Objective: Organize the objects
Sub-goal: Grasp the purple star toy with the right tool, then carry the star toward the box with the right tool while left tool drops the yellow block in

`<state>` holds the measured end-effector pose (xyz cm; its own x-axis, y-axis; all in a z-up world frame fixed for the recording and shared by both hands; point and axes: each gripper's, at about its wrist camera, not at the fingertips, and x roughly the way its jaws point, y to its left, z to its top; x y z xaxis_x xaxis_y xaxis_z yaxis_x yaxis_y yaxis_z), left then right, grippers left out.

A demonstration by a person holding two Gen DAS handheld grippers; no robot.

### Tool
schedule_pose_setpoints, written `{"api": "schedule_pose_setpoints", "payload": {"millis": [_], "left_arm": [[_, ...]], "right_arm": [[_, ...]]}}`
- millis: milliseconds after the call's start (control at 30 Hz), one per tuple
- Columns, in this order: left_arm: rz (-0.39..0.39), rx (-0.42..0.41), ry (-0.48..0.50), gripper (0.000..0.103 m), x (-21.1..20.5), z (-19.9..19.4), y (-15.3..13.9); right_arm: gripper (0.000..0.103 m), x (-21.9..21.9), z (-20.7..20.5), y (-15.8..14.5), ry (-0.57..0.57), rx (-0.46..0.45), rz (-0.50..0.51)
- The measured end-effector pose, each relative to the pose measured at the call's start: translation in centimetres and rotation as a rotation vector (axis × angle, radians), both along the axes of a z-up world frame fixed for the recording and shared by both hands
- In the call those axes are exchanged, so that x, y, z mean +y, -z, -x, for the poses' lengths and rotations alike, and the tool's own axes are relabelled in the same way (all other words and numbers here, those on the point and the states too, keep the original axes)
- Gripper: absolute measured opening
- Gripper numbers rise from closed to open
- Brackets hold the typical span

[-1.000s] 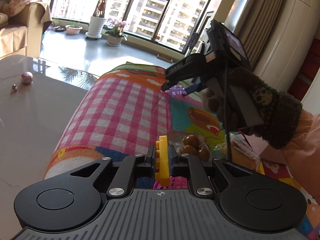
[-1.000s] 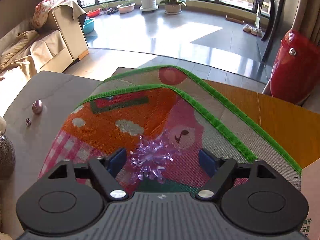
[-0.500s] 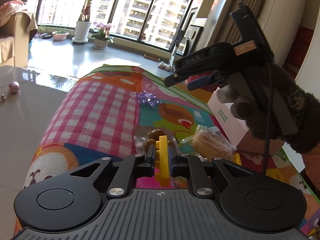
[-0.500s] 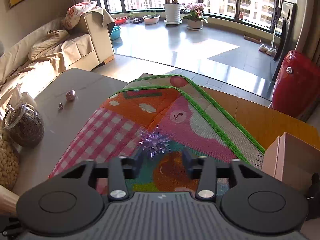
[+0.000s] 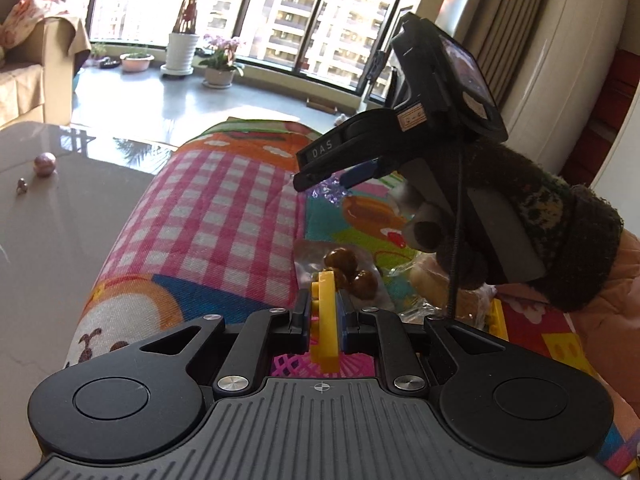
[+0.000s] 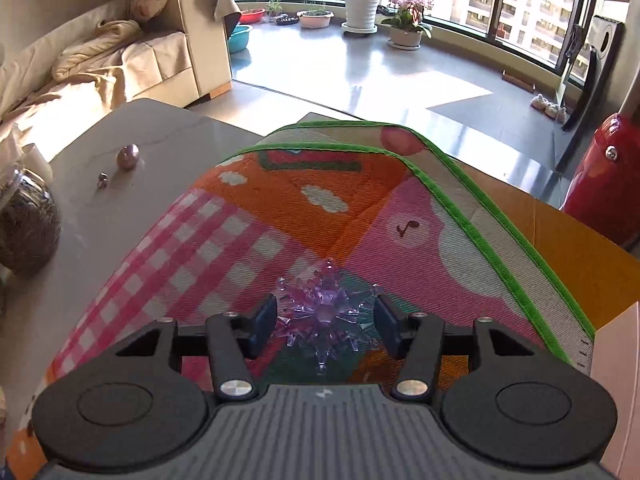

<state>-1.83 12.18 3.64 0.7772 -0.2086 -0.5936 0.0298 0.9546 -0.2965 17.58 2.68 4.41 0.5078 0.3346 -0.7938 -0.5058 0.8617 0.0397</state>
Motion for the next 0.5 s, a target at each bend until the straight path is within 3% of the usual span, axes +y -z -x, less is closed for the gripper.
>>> {"api": "schedule_pose_setpoints", "payload": {"millis": [233, 367, 500], "left_arm": [[-0.039, -0.007, 0.065, 0.015, -3.3, 1.3, -1.0], [-0.092, -0.008, 0.129, 0.015, -6.2, 2.4, -1.5], [-0.127, -0.016, 0.208, 0.015, -9.5, 3.6, -1.9]], "right_arm": [[0.053, -5.3, 6.1, -4.8, -0.004, -0.057, -0.053], [0.053, -11.5, 12.4, -7.6, 0.034, -0.126, -0.097], [0.053, -17.5, 18.8, -8.4, 0.098, -0.171, -0.108]]}}
